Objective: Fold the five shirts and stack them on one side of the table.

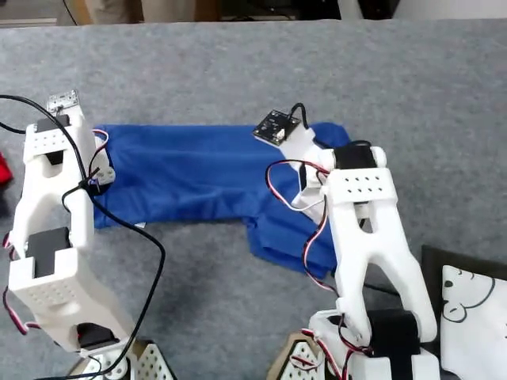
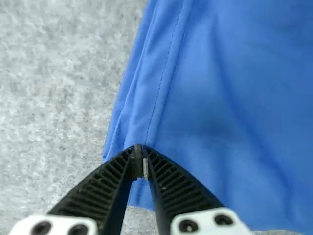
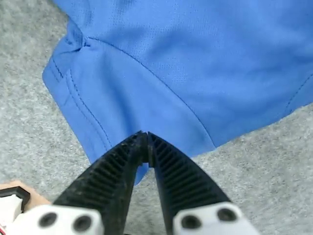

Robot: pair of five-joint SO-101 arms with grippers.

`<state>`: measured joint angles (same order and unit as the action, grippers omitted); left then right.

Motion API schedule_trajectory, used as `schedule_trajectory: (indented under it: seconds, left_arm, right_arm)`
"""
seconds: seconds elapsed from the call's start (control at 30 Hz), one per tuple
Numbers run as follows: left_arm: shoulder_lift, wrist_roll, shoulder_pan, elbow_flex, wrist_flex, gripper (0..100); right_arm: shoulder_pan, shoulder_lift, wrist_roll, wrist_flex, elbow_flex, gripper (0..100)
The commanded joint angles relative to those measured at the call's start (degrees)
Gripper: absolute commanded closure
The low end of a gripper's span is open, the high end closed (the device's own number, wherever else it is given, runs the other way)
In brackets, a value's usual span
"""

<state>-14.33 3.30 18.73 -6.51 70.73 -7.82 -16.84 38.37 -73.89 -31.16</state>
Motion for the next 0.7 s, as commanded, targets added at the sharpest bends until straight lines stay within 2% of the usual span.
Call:
schedule_trajectory:
  seconds: [0.0,0.1,0.2,0.4,0.67]
  left_arm:
    - [3.2,5.4,-0.2,0.7,4.9,98]
    - [3.2,8.1,1.5,1.9,8.7,97]
    - [3.2,10.5,3.8,2.2,11.5,90]
    - [2.9,11.3,8.8,1.7,10.7,90]
    - [3.1,10.8,4.7,-5.8,8.4,90]
  right_arm:
    - [0.8,-3.1,-1.1,0.4,-0.2,98.9]
    - [0.8,-3.1,-1.1,0.3,-0.3,98.9]
    - [0.8,-3.1,-1.1,0.3,-0.4,98.9]
    - [0.8,-3.1,-1.1,0.3,-0.5,98.9]
    - [0.8,-3.1,-1.1,0.3,-0.5,98.9]
